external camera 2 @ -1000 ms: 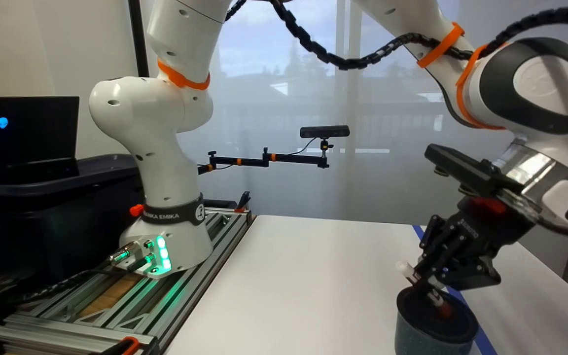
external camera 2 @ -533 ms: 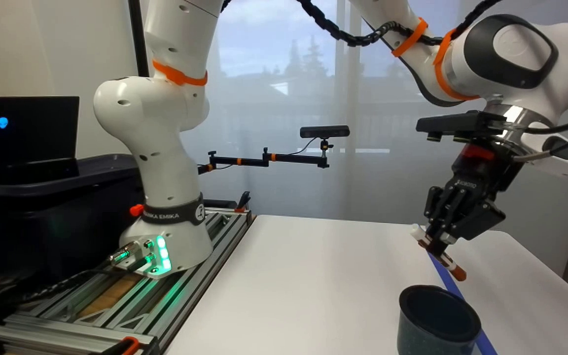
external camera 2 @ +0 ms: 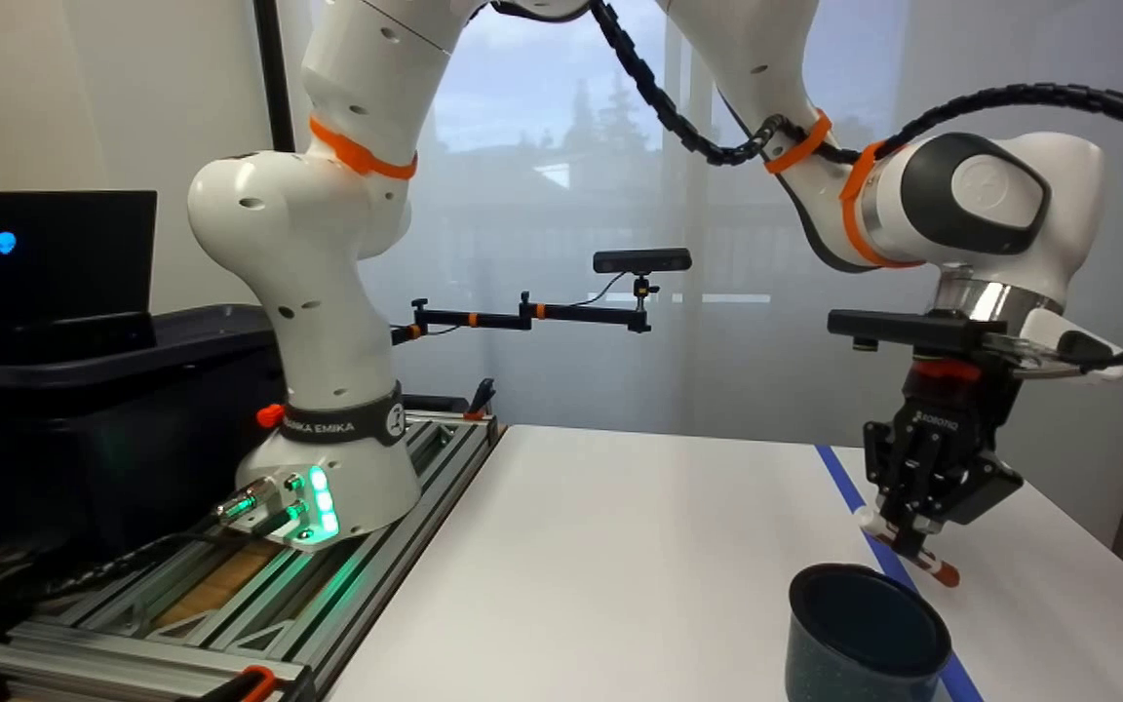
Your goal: Put the marker on the table.
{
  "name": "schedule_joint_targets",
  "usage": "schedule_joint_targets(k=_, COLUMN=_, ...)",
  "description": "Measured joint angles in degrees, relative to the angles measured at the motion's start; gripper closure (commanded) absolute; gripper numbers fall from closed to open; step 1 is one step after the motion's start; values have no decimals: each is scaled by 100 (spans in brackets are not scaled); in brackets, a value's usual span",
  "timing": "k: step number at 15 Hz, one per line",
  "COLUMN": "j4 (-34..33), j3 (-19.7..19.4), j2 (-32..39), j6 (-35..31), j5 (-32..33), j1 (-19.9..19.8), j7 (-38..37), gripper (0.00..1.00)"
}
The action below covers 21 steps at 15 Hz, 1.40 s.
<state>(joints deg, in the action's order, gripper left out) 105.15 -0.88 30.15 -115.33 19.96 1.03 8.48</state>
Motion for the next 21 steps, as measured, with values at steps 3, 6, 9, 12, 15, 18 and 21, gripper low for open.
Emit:
schedule_joint_targets(k=3, j4=-22, j3=4, j2=180, j6=-345, j5=-6, j1=-3, j7=158, gripper=95)
schedule_joint_targets(k=6, j4=-30, j3=4, j2=268, j6=-477, j5=-6, j1=-5, j7=247, gripper=95)
schedule_joint_targets(k=9, j4=-31, j3=13, j2=313, j6=-500, j5=-35, j1=-36, j7=440, gripper=95)
schedule_joint_targets(k=12, j4=-33, j3=34, j2=364, j6=-573, j5=-75, j1=-136, j7=714, gripper=95)
schedule_joint_targets(k=15, j4=-32, j3=47, j2=436, j6=-681, j5=-155, j1=-281, j7=963, gripper=95)
schedule_joint_targets(k=18, j4=-45, j3=54, j2=524, j6=-698, j5=-234, j1=-415, j7=1169, gripper=95)
schedule_joint_targets(k=21, j4=-103, j3=59, j2=555, j6=-696, j5=-305, j1=-474, j7=1326, gripper=95)
